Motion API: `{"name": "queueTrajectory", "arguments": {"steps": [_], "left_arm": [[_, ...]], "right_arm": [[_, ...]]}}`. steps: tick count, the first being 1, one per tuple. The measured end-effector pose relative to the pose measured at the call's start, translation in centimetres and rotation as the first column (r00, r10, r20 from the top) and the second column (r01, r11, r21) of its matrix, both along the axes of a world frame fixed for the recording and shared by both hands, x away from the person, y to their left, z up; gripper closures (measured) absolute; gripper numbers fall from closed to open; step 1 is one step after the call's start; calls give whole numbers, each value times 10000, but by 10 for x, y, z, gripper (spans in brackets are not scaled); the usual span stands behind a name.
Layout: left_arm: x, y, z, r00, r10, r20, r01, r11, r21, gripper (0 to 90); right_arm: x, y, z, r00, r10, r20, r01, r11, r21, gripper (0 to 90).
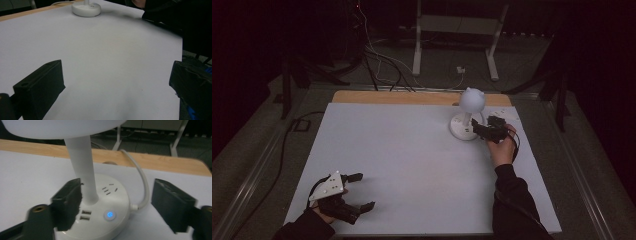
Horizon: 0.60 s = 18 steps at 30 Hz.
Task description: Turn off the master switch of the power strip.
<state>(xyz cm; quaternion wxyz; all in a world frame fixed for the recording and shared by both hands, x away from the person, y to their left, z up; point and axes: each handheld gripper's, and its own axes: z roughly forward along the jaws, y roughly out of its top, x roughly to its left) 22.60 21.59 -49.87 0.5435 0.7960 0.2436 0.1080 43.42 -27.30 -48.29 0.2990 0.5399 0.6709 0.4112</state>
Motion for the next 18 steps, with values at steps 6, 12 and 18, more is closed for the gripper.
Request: {"name": "queueTrajectory", "arguments": {"steps": [6,12,18], "left_arm": [[0,0,0,10000,4,1,-4,10000,4,3],[0,0,0,10000,-2,-4,2,10000,7,3],[0,0,0,10000,-3,-7,3,10000,10,3]], "right_arm": [[-2,-1,3,9984,-513,-241,515,9986,95,646],[-2,-2,6,9974,-622,-367,626,9980,101,859],[0,0,5,9975,-489,-510,484,9988,-120,900]]}}
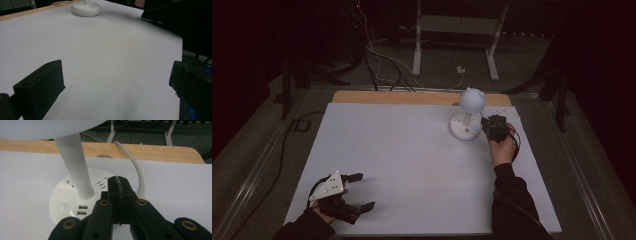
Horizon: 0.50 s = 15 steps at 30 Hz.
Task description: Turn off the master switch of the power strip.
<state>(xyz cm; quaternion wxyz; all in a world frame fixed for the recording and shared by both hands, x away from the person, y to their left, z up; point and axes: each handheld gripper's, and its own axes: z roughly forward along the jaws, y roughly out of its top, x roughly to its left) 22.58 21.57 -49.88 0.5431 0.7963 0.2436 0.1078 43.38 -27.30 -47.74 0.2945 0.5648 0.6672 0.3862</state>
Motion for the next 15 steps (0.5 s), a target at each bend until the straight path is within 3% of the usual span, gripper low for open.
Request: {"name": "queueTrajectory", "arguments": {"steps": [15], "left_arm": [[0,0,0,10000,-2,-4,2,10000,17,3]], "right_arm": [[4,9,-10,9998,91,-178,-92,10000,-39,900]]}}
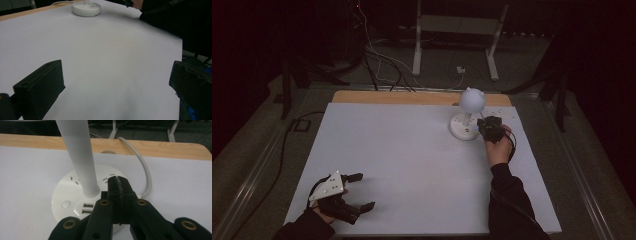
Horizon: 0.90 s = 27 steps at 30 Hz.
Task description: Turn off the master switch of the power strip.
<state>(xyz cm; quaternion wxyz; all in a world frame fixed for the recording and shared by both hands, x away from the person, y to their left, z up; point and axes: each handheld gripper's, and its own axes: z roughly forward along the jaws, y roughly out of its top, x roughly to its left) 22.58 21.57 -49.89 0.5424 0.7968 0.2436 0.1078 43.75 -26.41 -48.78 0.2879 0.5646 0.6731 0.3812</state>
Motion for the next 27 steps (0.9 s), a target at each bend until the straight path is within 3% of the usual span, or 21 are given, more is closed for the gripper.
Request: {"name": "queueTrajectory", "arguments": {"steps": [27], "left_arm": [[0,0,0,10000,-11,-17,11,10000,-7,3]], "right_arm": [[7,7,-22,9997,104,-204,-118,9974,-716,900]]}}
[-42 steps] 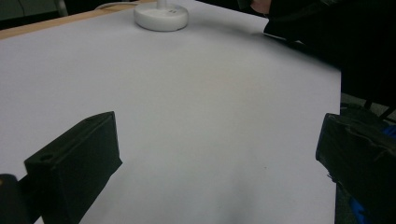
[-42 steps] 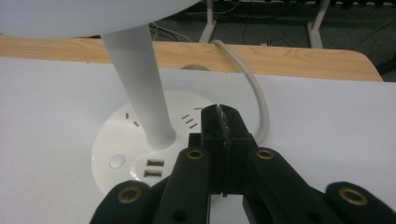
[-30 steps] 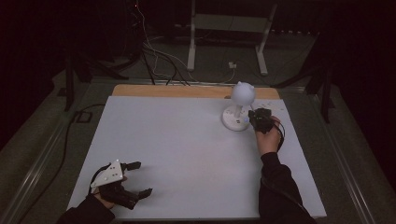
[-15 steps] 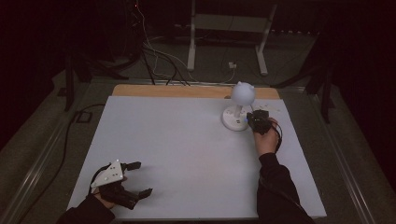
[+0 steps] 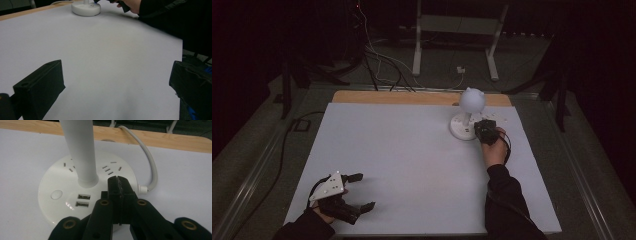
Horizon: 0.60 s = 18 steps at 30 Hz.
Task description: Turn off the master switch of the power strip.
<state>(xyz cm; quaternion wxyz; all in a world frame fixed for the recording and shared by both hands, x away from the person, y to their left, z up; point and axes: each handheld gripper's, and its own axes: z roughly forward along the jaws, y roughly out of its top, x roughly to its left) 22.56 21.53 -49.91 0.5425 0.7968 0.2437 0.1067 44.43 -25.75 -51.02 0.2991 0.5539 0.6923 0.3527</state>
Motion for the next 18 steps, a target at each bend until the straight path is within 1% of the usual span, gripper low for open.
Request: {"name": "queueTrajectory", "arguments": {"steps": [3,9,13,17,18], "left_arm": [[0,0,0,10000,-2,7,2,10000,16,3],[0,0,0,10000,-9,9,9,10000,32,3],[0,0,0,10000,-8,2,8,10000,52,3],[0,-1,0,10000,-9,16,9,10000,61,3],[0,-1,0,10000,-8,14,8,10000,75,3]], "right_arm": [[0,0,-1,10000,52,81,-52,9999,-97,900],[0,1,-2,10000,64,27,-64,9998,-184,900],[-1,0,-3,9999,128,93,-126,9996,-257,900],[-1,2,-3,9998,170,111,-164,9985,-526,900],[-1,2,-3,9999,130,72,-127,9989,-444,900]]}}
